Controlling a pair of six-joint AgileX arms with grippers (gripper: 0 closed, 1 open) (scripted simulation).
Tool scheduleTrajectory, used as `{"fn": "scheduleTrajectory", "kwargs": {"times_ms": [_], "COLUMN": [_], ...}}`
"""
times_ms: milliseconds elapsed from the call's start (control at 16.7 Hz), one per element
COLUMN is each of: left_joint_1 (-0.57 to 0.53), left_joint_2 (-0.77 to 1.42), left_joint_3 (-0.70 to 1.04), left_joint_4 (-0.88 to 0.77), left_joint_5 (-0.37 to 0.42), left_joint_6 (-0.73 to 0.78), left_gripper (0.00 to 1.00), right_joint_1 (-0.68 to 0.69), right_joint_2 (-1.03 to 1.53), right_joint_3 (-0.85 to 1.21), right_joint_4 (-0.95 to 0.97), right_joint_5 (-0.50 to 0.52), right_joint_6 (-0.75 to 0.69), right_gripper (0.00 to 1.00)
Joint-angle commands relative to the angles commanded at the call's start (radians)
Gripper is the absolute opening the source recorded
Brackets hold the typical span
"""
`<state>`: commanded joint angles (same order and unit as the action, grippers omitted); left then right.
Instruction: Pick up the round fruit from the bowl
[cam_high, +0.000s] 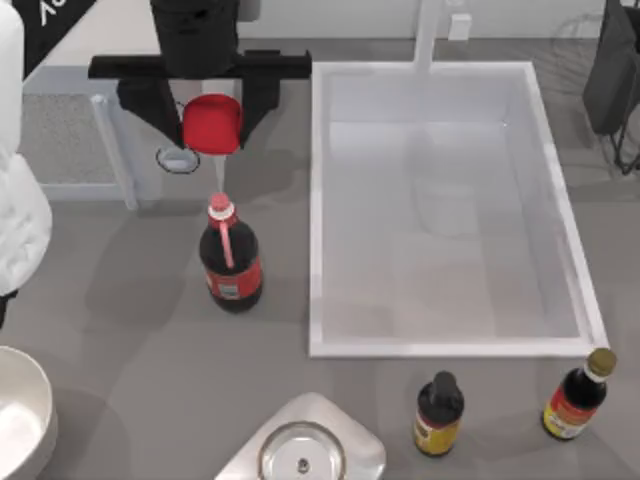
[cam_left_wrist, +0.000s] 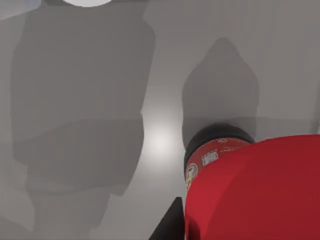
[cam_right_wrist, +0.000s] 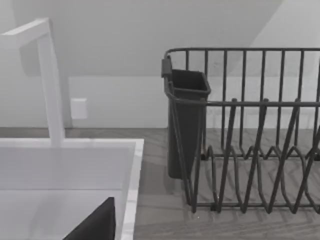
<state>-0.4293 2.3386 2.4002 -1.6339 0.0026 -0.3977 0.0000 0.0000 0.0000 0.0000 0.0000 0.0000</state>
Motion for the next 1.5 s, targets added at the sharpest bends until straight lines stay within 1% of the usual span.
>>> {"fn": "scheduleTrajectory", "kwargs": {"times_ms": [120, 300, 540, 720, 900, 1200, 1500], "left_joint_1": [-0.009, -0.021, -0.013, 0.0, 0.003, 0.002, 0.002], "left_joint_2": [-0.002, -0.01, -0.01, -0.018, -0.041, -0.046, -0.046], "left_joint_3": [-0.036, -0.128, -0.292, -0.418, -0.498, -0.507, -0.507], "left_joint_4": [0.046, 0.159, 0.328, 0.423, 0.46, 0.463, 0.463], "left_joint_5": [-0.008, -0.019, -0.026, -0.018, -0.002, 0.001, 0.001], "left_joint_6": [-0.002, -0.007, -0.008, -0.005, 0.0, 0.001, 0.001], "left_gripper": [0.0, 0.0, 0.0, 0.0, 0.0, 0.0, 0.38], "right_joint_1": [0.0, 0.0, 0.0, 0.0, 0.0, 0.0, 0.0], "right_joint_2": [0.0, 0.0, 0.0, 0.0, 0.0, 0.0, 0.0], "right_joint_3": [0.0, 0.0, 0.0, 0.0, 0.0, 0.0, 0.0], "right_joint_4": [0.0, 0.0, 0.0, 0.0, 0.0, 0.0, 0.0], "right_joint_5": [0.0, 0.0, 0.0, 0.0, 0.0, 0.0, 0.0], "right_joint_6": [0.0, 0.0, 0.0, 0.0, 0.0, 0.0, 0.0], "right_gripper": [1.0, 1.0, 1.0, 1.0, 1.0, 1.0, 1.0]}}
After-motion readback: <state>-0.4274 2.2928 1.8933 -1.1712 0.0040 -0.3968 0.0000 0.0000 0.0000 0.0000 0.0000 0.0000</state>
